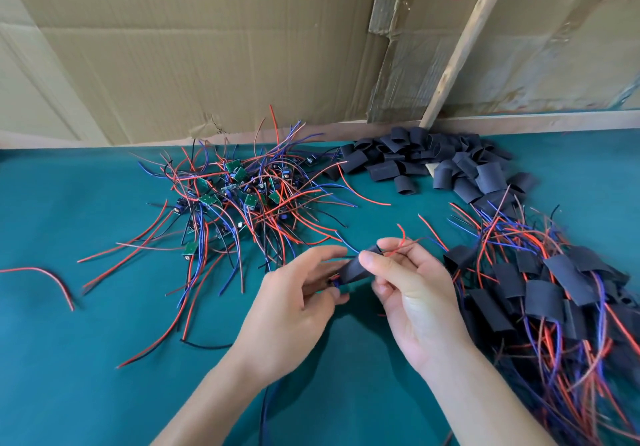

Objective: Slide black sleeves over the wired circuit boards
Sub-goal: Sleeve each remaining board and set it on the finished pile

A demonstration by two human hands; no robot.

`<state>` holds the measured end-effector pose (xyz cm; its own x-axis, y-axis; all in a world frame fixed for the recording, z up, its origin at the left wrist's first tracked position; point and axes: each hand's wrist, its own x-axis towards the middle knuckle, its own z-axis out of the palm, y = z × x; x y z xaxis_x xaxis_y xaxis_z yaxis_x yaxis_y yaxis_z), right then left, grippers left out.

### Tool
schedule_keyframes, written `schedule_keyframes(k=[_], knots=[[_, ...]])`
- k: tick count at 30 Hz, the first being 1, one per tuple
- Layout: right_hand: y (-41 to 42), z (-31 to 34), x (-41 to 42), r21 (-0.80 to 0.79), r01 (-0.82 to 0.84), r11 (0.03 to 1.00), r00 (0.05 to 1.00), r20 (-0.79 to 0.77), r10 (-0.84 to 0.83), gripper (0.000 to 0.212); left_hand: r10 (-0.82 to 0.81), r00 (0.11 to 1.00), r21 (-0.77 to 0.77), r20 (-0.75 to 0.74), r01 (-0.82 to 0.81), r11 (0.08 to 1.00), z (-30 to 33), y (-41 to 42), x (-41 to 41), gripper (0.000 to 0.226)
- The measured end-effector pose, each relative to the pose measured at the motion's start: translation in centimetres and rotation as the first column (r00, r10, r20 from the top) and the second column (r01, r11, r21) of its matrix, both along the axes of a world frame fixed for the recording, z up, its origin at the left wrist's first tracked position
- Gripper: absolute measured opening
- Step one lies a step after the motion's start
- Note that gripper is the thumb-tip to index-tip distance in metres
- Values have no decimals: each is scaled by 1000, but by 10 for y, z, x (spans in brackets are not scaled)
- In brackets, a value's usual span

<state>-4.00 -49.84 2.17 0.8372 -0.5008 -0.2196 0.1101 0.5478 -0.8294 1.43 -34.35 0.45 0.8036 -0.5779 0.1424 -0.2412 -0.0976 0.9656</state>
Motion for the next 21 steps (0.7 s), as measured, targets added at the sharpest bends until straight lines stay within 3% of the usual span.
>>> schedule_keyframes(k=[3,8,13,17,21], knots=[[0,0,-2,-46,14,999,1000,-27,-15,50,51,992,21,119,-54,998,1,-2,-5,50],[-3,0,-1,-34,-11,999,999,-39,10,42,2,967,83,256,-24,996,4,-2,-5,43],[-15,4,-3,57,-135,989,990,-27,137,19,46,995,-6,93,-46,999,5,-1,-2,30],[-14,5,-3,44,-142,989,989,-25,143,19,137,991,-101,10,-135,986,3,-2,0,18],[-13,5,-3,78,-158,984,987,-28,160,19,99,990,-185,-98,-116,976,5,-1,0,16]])
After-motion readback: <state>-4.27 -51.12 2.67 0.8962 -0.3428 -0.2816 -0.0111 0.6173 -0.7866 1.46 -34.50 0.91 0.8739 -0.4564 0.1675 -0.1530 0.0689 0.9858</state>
